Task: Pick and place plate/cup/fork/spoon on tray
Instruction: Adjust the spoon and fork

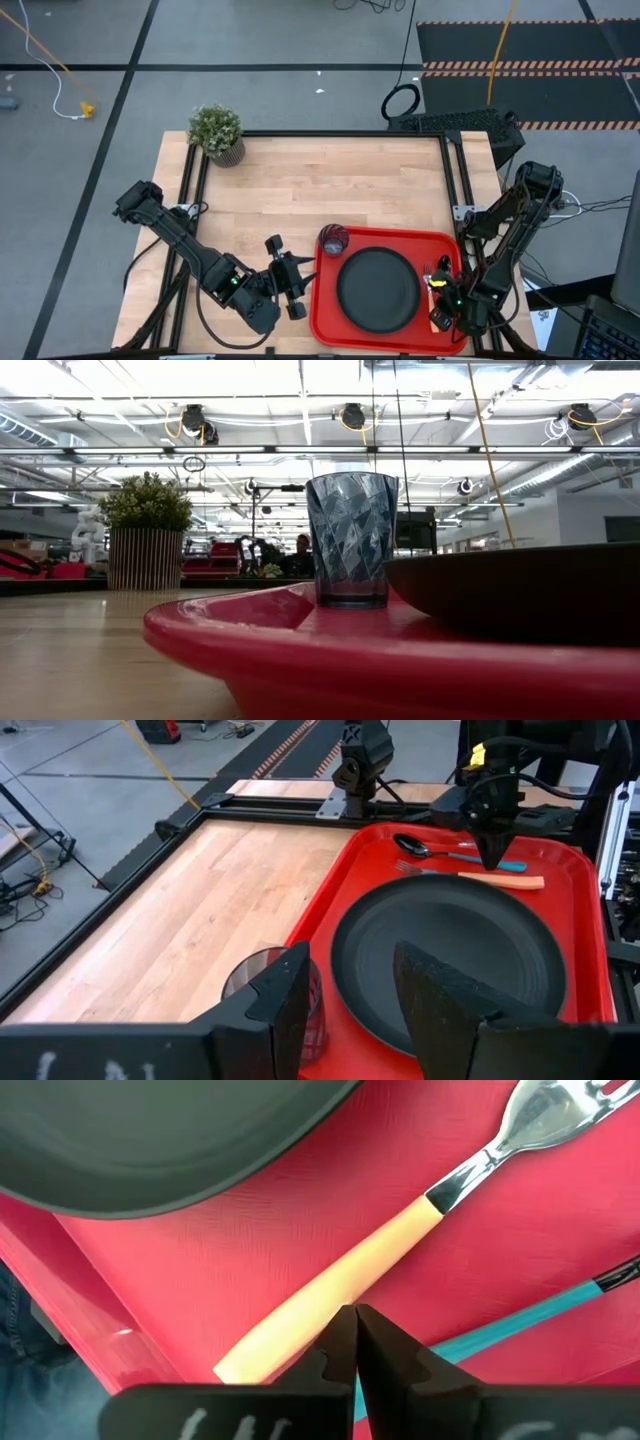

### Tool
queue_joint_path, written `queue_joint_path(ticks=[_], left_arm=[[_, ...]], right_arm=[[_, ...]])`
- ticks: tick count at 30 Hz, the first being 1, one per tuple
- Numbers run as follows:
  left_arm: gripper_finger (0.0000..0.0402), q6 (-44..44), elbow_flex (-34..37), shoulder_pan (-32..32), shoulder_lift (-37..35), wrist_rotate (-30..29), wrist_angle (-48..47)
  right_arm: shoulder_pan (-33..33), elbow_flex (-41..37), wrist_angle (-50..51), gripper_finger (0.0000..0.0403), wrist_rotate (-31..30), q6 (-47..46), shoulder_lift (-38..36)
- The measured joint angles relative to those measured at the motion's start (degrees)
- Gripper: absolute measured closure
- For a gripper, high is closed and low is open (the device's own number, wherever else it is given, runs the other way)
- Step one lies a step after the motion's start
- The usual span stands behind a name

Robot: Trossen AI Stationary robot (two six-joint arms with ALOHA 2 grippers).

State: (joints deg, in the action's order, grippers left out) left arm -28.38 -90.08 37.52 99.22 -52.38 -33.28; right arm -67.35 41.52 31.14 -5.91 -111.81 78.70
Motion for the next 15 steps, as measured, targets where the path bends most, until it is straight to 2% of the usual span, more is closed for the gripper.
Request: queue_joint_path(ticks=[9,15], left_arm=[[0.0252,0.02,0.00,0.00,0.00,0.00,0.01],[0.0252,0.04,0.00,0.00,0.00,0.00,0.02]], right_arm=[[0.00,0.00,0.17,0.0403,0.38,0.24,0.00],[-0.02,0.04,-0.06,0.0403,2.80,1.50,0.58]])
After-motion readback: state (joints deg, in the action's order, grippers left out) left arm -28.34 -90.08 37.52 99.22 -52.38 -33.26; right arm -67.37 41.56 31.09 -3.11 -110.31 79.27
